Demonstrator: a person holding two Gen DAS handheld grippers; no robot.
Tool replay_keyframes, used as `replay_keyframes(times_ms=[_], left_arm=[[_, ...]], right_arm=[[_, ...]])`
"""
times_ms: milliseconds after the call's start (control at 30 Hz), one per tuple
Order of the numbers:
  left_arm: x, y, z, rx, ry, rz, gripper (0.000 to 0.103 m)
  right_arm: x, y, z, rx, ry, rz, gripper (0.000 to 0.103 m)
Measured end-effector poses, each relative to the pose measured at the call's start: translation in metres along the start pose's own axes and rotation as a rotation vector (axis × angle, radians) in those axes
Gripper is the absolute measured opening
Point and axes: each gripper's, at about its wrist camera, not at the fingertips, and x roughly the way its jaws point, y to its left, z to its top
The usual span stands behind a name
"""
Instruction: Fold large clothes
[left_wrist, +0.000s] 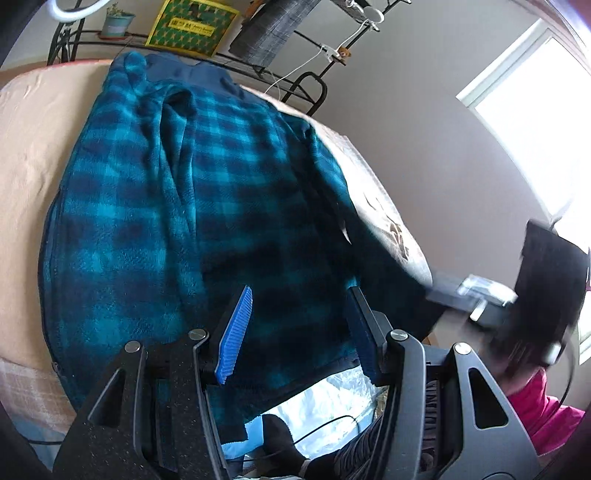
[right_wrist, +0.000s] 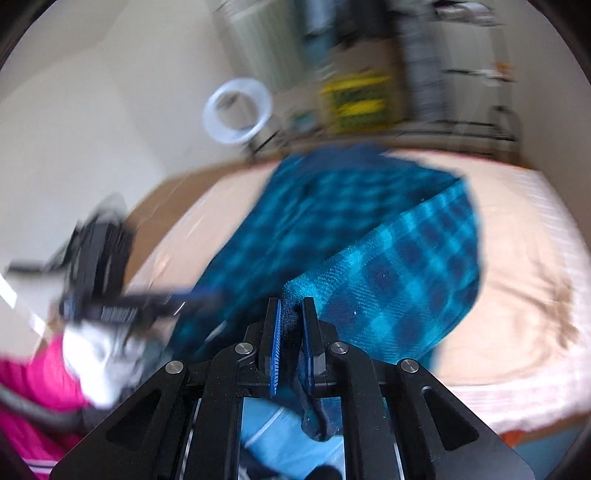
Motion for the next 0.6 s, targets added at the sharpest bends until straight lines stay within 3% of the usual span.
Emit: replay_keyframes(times_ms=[133, 267, 433, 600], left_arm=[[0.012, 0.006, -0.002, -0.023, 0.024, -0.003, 0.053], [0.029, 0.011, 0.002, -0.049, 0.057, -0.022, 0.053], [0.064, 0.013, 0.006, -0.059, 0.118, 0.004, 0.053], [0.091, 0.01, 0.007, -0.087, 0.173, -0.008, 0.053]], right_arm=[[0.06, 0.028, -0.032, -0.117, 0.176, 0.035, 0.009], [0.085, 0.029, -0.057, -0.168, 0.281, 0.066, 0.009], [0.086, 0.026, -0.07, -0.236, 0.323, 0.088, 0.009], [0.073, 0.022, -0.066, -0.201, 0.307, 0.115, 0.013]])
